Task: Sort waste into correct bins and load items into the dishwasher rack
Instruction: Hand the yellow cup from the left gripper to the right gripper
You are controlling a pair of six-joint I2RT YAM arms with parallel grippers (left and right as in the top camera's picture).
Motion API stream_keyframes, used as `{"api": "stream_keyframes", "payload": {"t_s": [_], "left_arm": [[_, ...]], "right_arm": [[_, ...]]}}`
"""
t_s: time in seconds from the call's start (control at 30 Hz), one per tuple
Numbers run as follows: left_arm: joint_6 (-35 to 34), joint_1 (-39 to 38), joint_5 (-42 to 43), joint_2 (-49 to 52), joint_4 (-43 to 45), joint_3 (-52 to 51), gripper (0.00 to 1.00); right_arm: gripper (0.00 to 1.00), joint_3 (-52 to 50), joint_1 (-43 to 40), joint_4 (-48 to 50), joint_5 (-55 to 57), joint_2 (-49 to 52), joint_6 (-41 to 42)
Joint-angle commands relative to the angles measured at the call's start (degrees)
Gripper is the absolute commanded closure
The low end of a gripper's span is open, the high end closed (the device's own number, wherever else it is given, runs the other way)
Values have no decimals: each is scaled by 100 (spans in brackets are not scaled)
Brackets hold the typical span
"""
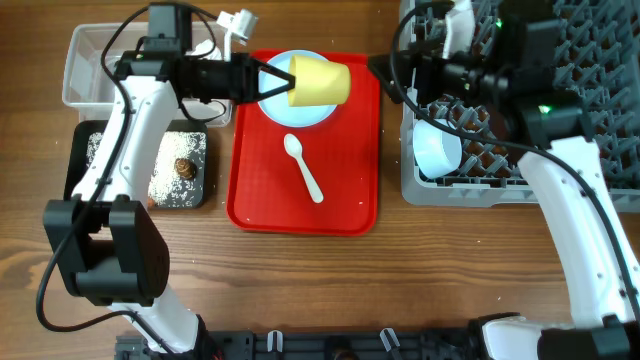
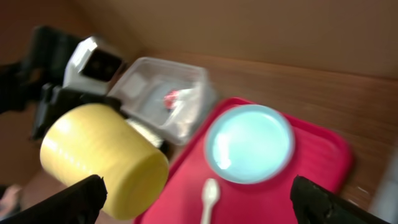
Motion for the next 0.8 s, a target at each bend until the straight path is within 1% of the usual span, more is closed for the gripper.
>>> {"api": "stream_keyframes", "payload": {"t_s": [0.0,0.07,0.17,0.23,0.33,0.47,0.63,0.77], "left_arm": [[-15,44,1045,-120,35,70,96],[-13,46,1043,-120,39,70,96],[-15,46,1043,-120,168,70,96],[-15,46,1043,-120,205,70,96],[-13,46,1043,-120,229,70,96],[-15,46,1043,-120,317,70,96],[-17,46,1043,-120,354,70,96],[-17,46,1043,-120,354,70,96]], "right_arm": [[4,85,9,649,-1954,457,-79],[5,85,9,831,-2356,656,0],[10,81,20,833,-2850,872,-20],[12,81,46,828,-2999,931,-17],[18,81,144,831,-3091,977,-17],[20,81,245,957,-3532,977,-20],[21,81,420,957,-3552,986,-87],[28,81,577,905,-3545,986,-160]]}}
